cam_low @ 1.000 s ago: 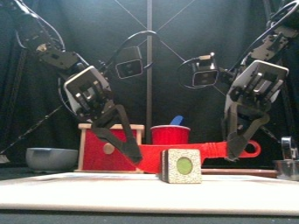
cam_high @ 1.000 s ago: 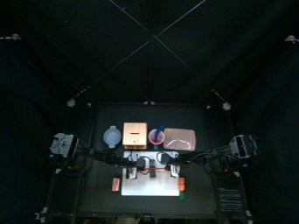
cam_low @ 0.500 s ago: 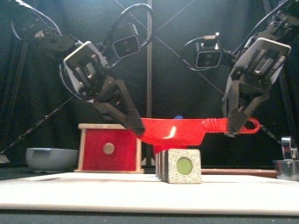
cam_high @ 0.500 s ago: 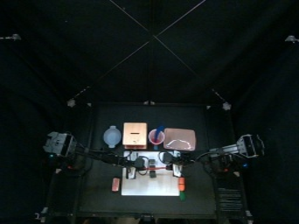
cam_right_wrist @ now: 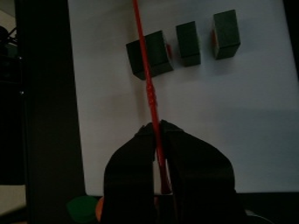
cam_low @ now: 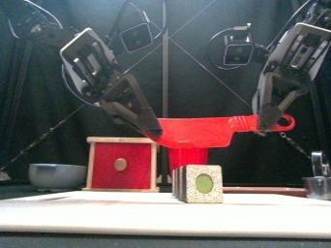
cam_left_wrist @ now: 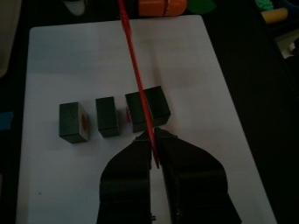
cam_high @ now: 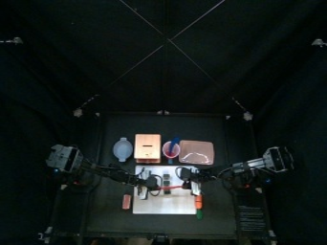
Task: Place sushi on board then cut the sushi with the knife then place the pieces on the plate
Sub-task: Cut the sushi into 4 pieces
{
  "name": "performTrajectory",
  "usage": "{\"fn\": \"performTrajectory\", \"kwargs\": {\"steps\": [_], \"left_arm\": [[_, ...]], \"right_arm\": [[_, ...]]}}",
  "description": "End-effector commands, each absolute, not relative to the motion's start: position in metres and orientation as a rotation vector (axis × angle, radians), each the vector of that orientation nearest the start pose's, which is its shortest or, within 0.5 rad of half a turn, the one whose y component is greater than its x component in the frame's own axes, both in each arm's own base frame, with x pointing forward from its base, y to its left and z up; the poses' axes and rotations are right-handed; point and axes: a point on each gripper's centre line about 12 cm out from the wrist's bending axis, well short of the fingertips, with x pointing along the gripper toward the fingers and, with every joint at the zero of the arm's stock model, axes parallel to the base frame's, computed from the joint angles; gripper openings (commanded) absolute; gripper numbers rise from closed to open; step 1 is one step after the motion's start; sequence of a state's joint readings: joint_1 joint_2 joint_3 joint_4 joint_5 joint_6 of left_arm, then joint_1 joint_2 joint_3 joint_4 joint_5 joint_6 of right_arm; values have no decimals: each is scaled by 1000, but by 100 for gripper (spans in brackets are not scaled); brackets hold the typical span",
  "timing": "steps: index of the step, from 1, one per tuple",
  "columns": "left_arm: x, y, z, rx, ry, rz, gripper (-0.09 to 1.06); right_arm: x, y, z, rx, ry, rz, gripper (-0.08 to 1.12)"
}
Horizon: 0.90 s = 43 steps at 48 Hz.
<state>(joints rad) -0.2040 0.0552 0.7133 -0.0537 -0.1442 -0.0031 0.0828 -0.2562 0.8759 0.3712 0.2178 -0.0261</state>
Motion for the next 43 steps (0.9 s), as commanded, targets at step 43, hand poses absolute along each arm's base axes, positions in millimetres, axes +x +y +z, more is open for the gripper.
{"fn": "performTrajectory", "kwargs": {"steps": [43], "left_arm": [[388,-92,142,-29,626,-178,42]], "right_arm": [[310,36,162,322,865,2,32]]}}
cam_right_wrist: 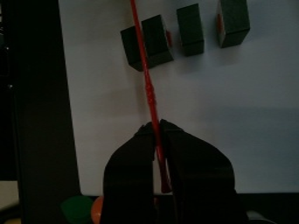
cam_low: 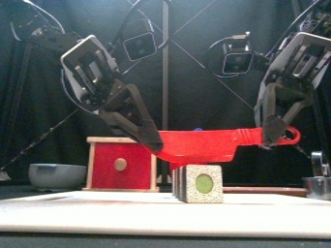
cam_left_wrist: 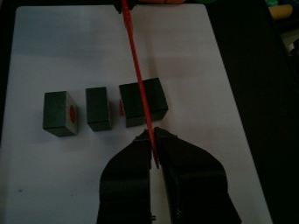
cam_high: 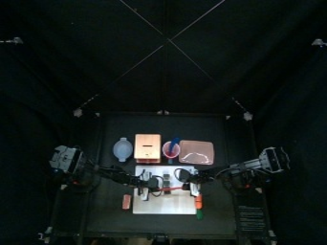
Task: Place sushi on board then cut the sushi with the knife then place the pieces on the plate
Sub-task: Cut the sushi into 4 pieces
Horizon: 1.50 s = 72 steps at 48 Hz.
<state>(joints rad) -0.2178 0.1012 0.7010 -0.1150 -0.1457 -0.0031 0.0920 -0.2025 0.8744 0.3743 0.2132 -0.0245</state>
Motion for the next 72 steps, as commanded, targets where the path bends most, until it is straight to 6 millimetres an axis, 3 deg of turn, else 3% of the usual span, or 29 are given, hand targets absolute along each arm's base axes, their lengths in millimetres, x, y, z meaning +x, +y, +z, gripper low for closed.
{"fn": "performTrajectory", "kwargs": {"steps": [1,27,42,72], "left_arm": [[388,-92,142,-29,628,-178,42],[387,-92,134,-32,648,-174,42],[386,-91,118,-64,696,-150,42],[383,-94,106,-84,734,-141,42]], "right_arm": [[310,36,162,322,865,2,32],[311,37,156,324,885,0,32],[315,45,143,331,917,5,32],[323,57,131,332,956,22,32]]}}
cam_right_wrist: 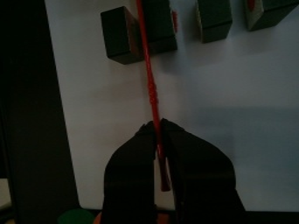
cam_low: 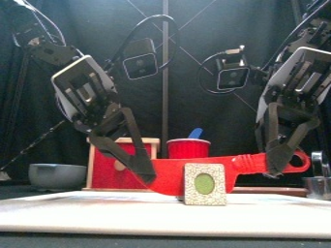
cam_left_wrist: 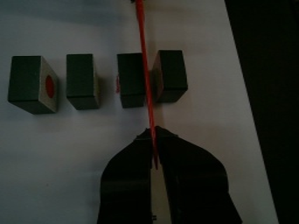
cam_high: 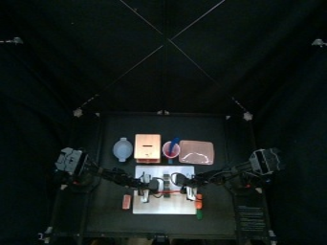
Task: Place sushi on board then cut the sushi with the knife then place the pieces on the plate
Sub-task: Cut the sushi into 4 pieces
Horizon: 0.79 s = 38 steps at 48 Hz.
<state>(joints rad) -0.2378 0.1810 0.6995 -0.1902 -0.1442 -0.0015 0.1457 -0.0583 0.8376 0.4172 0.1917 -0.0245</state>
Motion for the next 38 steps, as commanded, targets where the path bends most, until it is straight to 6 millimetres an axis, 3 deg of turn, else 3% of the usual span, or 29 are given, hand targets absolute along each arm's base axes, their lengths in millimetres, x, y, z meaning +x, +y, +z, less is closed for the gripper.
{"fn": "performTrajectory", "kwargs": {"steps": [1,38], "left_arm": [[383,-94,106,-87,734,-140,42],[381,-109,110,-91,747,-170,42]], "right_arm": [[323,58,130,333,958,22,32],[326,78,134,354,952,63,32]]}}
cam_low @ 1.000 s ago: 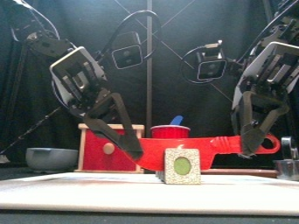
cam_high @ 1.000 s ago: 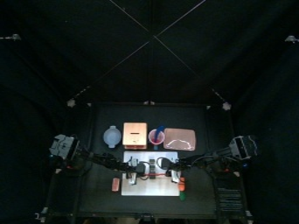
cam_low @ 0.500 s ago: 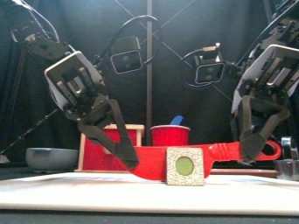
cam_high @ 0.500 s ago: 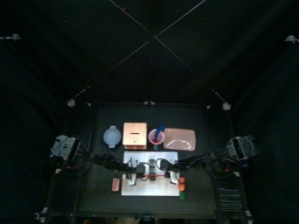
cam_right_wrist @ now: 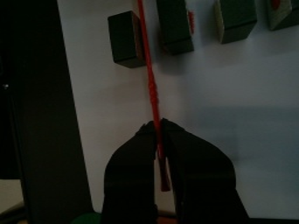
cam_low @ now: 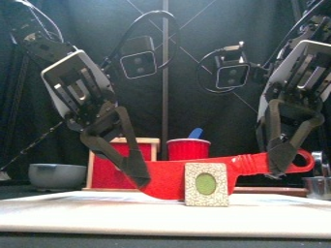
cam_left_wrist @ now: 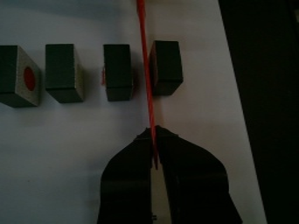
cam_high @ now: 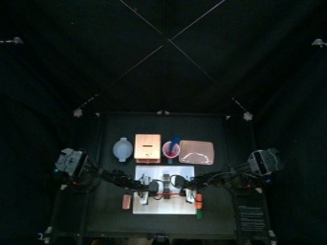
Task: Place sushi on board then cut the sushi with the knife then place the pieces on the plate
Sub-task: Cut the sushi into 4 pieces
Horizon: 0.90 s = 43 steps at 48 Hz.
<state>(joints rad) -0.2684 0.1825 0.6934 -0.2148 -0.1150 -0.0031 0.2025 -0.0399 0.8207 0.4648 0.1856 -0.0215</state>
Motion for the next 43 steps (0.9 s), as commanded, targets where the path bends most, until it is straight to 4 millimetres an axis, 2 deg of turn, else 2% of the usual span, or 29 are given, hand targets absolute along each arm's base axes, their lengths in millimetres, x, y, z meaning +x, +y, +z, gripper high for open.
{"fn": "performTrajectory", "kwargs": {"steps": [1,11,29,35,43], "left_arm": [[381,-109,110,-91,745,-170,42],[382,-109,117,-89,728,-175,42],[378,-104,165,-17,596,-221,42],[378,-97,179,39,545,-232,43],[383,-77,182,74,513,-201,48]], "right_arm": [[326,79,134,355,952,63,32],[329,78,141,348,933,71,32],[325,68,186,321,877,108,32],[316,60,199,319,862,106,32],[292,44,211,348,832,77,32]]}}
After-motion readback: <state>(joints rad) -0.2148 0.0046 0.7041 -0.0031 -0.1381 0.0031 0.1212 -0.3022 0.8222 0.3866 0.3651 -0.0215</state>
